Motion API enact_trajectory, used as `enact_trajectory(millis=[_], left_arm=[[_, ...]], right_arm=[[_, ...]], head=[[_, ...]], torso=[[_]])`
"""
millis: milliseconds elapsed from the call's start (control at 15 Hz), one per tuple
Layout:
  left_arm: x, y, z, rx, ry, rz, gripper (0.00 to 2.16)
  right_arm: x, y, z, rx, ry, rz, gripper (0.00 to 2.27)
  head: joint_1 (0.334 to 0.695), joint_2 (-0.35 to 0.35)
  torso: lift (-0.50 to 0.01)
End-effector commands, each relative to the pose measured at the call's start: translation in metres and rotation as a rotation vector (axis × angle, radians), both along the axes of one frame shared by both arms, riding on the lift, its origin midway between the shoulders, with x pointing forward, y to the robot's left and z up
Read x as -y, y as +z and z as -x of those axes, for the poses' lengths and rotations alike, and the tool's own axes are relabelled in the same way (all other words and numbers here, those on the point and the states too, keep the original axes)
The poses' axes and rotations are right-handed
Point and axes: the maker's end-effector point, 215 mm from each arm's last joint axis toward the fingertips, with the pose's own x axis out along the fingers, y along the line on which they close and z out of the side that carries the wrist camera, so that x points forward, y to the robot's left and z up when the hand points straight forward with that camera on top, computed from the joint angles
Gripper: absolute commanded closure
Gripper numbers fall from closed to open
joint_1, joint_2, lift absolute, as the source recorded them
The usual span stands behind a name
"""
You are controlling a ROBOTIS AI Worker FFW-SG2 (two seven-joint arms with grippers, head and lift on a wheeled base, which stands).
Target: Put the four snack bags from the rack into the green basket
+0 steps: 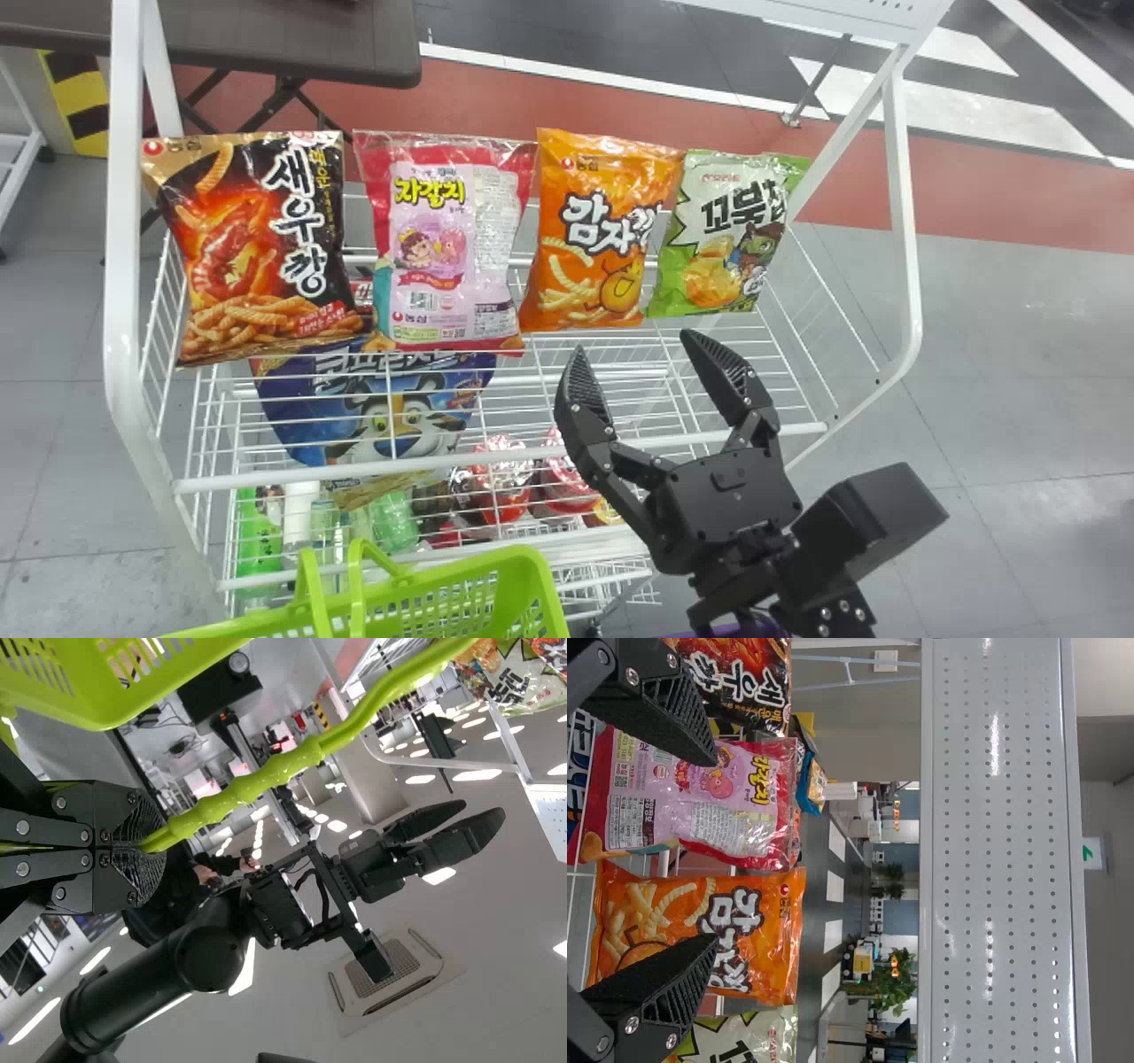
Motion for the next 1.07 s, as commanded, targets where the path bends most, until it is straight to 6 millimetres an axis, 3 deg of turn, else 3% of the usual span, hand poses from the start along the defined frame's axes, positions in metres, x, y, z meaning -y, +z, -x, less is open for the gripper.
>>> enact_trajectory(millis=[0,1000], left_arm=[[-0.0008,0.0012,0.0004,-0.006,-0.006,0.006,2.12],[0.0019,-0.0048,-0.001,-0.033,-0.029,-0.007,2.13]], right_arm=[[-0.001,-0.0021,-0.0012,-0.009,0.001,-0.004,0.12],[0.0017,-0.0056,-0.0037,-0.015,-0.009,-0.011,0.12]], head=[[0.695,-0.35],[0.695,-0.35]], torso=[[-0.006],[-0.006]])
